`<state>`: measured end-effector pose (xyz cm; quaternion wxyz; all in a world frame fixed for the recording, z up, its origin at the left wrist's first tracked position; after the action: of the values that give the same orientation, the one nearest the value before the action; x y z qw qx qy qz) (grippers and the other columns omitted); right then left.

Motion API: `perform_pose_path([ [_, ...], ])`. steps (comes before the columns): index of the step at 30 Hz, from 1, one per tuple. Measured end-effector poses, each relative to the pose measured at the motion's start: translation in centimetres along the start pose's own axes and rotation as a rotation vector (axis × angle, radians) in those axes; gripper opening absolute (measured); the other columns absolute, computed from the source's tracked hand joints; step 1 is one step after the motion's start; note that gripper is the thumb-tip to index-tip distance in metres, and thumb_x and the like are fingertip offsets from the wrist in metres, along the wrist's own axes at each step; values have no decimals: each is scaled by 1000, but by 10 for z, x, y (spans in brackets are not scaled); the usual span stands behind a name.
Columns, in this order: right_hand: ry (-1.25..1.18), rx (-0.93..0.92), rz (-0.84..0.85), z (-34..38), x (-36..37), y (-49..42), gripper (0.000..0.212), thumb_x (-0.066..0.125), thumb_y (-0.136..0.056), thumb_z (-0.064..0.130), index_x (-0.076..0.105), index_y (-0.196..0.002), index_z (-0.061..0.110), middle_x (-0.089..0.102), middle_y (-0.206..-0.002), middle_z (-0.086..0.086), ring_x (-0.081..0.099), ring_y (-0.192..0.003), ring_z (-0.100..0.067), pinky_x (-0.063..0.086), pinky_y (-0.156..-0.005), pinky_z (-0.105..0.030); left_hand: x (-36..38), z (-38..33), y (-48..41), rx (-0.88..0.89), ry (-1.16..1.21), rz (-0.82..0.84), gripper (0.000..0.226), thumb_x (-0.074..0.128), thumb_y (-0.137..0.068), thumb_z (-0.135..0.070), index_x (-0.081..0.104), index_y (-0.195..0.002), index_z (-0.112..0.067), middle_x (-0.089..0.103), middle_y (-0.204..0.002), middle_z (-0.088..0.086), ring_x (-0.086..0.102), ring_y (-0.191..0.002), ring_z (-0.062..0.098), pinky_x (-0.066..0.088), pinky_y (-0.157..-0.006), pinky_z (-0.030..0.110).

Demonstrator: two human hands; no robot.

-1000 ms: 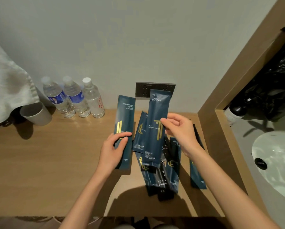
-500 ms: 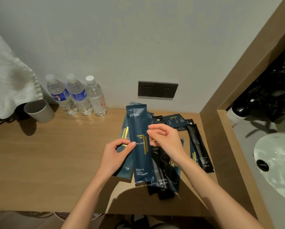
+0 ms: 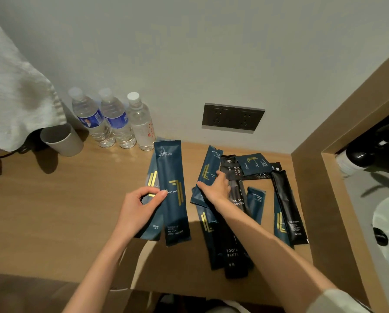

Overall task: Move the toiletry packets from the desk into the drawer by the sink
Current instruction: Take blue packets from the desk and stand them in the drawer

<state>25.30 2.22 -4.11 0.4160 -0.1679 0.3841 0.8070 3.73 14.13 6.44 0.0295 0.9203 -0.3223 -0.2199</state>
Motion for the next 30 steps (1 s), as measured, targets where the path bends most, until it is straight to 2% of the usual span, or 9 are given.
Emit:
perform_pose_path([
  [3, 88, 32, -63, 8, 3, -3, 91, 77, -75, 37, 22, -146, 19, 35, -147, -15, 30, -135, -34, 33, -106, -47, 1, 2, -3, -12, -8, 4, 8, 71, -82, -26, 72, -76, -21, 70, -85, -13, 60, -82, -15, 39, -70, -1],
  [7, 55, 87, -79, 7, 4, -8, 86, 81, -73, 31, 27, -138, 15, 47, -139, -14, 38, -131, -35, 35, -106, -47, 2, 2, -4, -31, -3, 5, 9, 71, -82, -27, 72, -76, -20, 70, -86, -14, 58, -85, -14, 38, -75, 5],
  [11, -20, 153, -53, 0, 7, -10, 66, 77, -76, 23, 37, -126, 12, 56, -128, -14, 50, -120, -35, 44, -99, -46, 0, 2, -4, -37, -8, -3, 10, 71, -82, -27, 71, -75, -20, 70, -86, -14, 59, -86, -12, 38, -74, 6],
  [14, -72, 153, -53, 0, 5, -12, 36, 66, -84, 17, 54, -116, 7, 62, -120, -15, 56, -113, -35, 52, -90, -44, -3, 1, -5, -31, -13, -11, 10, 71, -83, -26, 71, -75, -20, 70, -84, -13, 60, -82, -14, 38, -69, 1],
  [17, -94, 120, -70, 4, -3, -13, 12, 54, -91, 15, 63, -87, 8, 64, -101, -14, 60, -102, -33, 49, -77, -33, -7, 1, -4, -28, -9, -18, 11, 71, -83, -25, 72, -77, -17, 71, -86, -11, 61, -85, -10, 39, -70, 3],
  [19, -108, 91, -89, 4, -11, -14, 30, 52, -93, 12, 51, -63, 14, 59, -84, -10, 58, -85, -29, 43, -71, -30, -8, -1, -3, -22, -8, -18, 12, 71, -83, -25, 72, -78, -14, 71, -86, -8, 61, -87, -7, 39, -72, 6],
  [20, -116, 84, -96, 4, -16, -12, 34, 52, -93, 11, 48, -60, 15, 58, -81, -9, 56, -80, -27, 44, -71, -31, -9, -2, -2, -18, -8, -16, 12, 71, -83, -25, 72, -78, -14, 71, -86, -7, 61, -87, -6, 40, -72, 7],
  [26, -246, -36, -82, 0, -46, 25, 33, 51, -93, 11, 44, -62, 19, 43, -59, 4, 40, -59, -14, 34, -57, -28, -15, -9, 9, 23, 10, 2, 15, 70, -84, -24, 70, -79, -9, 71, -87, -1, 63, -88, 6, 44, -77, 17],
  [30, -371, -174, -12, 1, -76, 90, 11, 54, -95, 16, 64, -95, 12, 59, -74, 5, 52, -66, -5, 40, -60, -17, -17, -17, 25, 48, 43, 50, 17, 69, -85, -24, 70, -82, -8, 71, -89, 2, 63, -88, 5, 42, -77, 13],
])
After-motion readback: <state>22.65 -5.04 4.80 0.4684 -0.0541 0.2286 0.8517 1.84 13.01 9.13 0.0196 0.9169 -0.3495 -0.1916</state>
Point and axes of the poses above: each hand's wrist, its own y-axis away from the middle knuckle, its own x-axis out of the palm, z = x × y, the point moved 8 cm from there along -y, towards the middle knuckle
